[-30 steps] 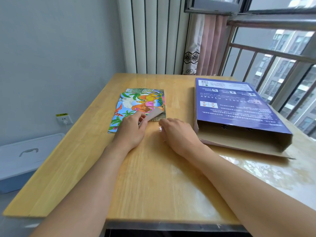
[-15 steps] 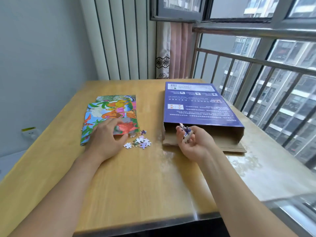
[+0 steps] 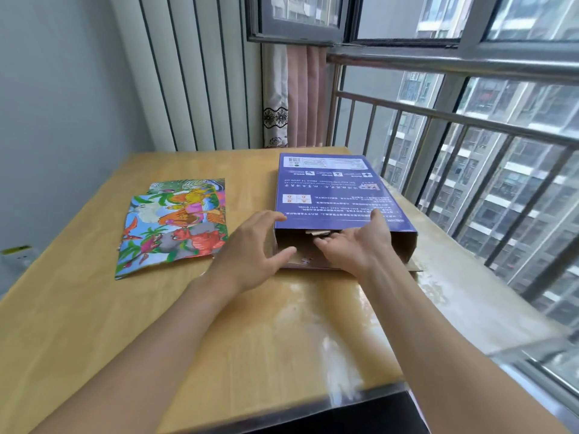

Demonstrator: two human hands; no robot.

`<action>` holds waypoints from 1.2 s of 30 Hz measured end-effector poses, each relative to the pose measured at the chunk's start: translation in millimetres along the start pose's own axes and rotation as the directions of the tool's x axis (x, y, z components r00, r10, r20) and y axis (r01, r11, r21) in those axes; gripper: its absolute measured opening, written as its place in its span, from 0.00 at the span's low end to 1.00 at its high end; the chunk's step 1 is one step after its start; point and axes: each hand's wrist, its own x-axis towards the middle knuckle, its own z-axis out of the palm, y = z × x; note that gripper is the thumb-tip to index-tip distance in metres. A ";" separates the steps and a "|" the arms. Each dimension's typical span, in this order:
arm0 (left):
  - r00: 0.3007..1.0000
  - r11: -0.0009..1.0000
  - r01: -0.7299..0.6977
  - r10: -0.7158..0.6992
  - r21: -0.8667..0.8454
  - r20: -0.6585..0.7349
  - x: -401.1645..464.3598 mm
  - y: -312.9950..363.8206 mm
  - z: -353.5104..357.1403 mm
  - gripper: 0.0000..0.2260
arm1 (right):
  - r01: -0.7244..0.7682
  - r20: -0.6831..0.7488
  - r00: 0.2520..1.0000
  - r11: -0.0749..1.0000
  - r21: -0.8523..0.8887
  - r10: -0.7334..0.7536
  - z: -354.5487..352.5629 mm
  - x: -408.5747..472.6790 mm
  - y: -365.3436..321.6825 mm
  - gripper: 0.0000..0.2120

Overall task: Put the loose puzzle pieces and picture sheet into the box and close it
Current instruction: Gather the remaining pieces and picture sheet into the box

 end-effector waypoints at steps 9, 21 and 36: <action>0.994 0.999 -0.036 0.034 -0.014 -0.099 -11.1 -10.0 15.7 0.25 | 0.231 0.129 0.891 0.190 -0.954 -0.436 -32.8 -25.3 12.4 0.11; 0.952 0.933 0.299 -0.305 0.202 0.000 -27.4 -80.4 -75.3 0.30 | 0.247 0.454 0.889 -0.768 -0.591 -0.064 -24.2 -19.8 15.6 0.25; 0.844 0.861 0.498 -0.508 -0.099 -0.171 -45.8 -113.4 -75.5 0.08 | 0.410 0.461 0.875 -0.732 -0.544 0.147 24.0 47.9 155.2 0.41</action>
